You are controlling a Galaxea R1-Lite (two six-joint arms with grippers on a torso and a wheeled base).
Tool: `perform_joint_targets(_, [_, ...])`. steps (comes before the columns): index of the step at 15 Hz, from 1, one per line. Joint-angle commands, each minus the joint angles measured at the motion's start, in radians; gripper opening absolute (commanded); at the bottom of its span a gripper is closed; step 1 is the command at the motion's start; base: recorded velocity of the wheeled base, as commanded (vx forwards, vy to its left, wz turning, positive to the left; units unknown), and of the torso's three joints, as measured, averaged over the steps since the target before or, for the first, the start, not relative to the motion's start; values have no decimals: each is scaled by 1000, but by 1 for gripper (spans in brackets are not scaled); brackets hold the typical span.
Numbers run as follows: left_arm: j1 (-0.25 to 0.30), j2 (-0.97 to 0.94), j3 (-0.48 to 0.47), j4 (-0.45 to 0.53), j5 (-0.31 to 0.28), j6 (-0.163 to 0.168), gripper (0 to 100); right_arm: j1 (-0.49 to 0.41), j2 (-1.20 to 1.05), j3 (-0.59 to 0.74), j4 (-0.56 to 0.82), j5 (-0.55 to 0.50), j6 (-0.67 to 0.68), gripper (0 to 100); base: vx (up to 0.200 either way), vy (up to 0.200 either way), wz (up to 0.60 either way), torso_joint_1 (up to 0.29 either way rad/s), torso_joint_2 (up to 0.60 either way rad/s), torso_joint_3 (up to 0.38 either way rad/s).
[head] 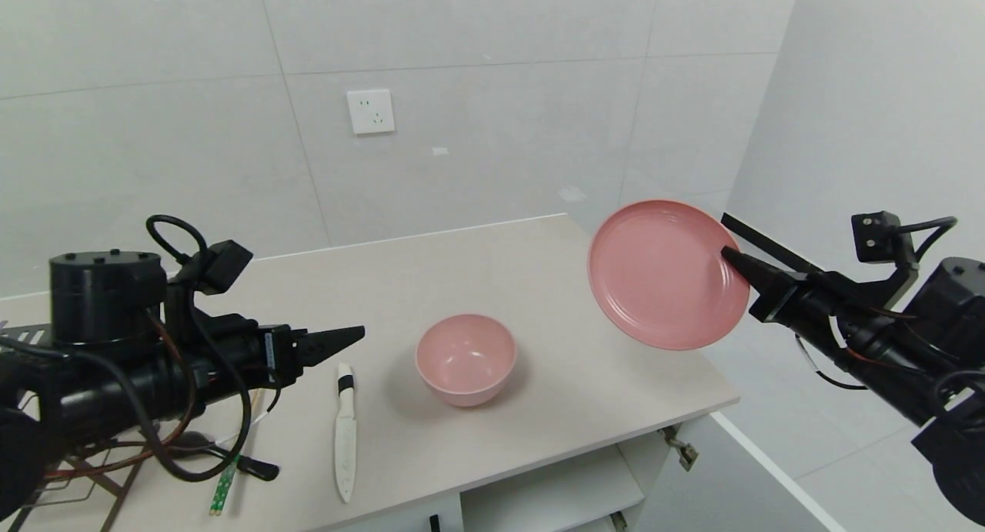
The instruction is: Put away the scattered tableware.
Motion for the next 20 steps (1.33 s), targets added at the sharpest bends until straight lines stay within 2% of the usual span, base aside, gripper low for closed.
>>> perform_joint_targets(1, [-14,155,-36,-116,8,-2,100,0,-14,1,-1,1,0,0,0,0,0,0,0,0])
perform_joint_targets(2, [-14,181,-42,-145,11,-2,100,0,-15,0,-1,1,0,0,0,0,0,0,0,0])
perform_joint_targets(5, [-66,307,-114,-162,68,-3,100,0,-14,1,-1,1,0,0,0,0,0,0,0,0])
perform_joint_targets(7, [-92,352,-150,-160,70,-3,100,-1,-14,1,-1,2,0,0,0,0,0,0,0,0])
perform_joint_targets(9, [-94,381,-176,-156,70,-5,100,-1,-14,1,-1,1,0,0,0,0,0,0,0,0])
perform_joint_targets(17, [-135,487,-183,-170,71,-2,100,0,-14,1,-1,1,0,0,0,0,0,0,0,0])
perform_joint_targets(20, [-157,528,-199,-170,91,-3,100,0,-14,1,-1,1,-1,0,0,0,0,0,0,0])
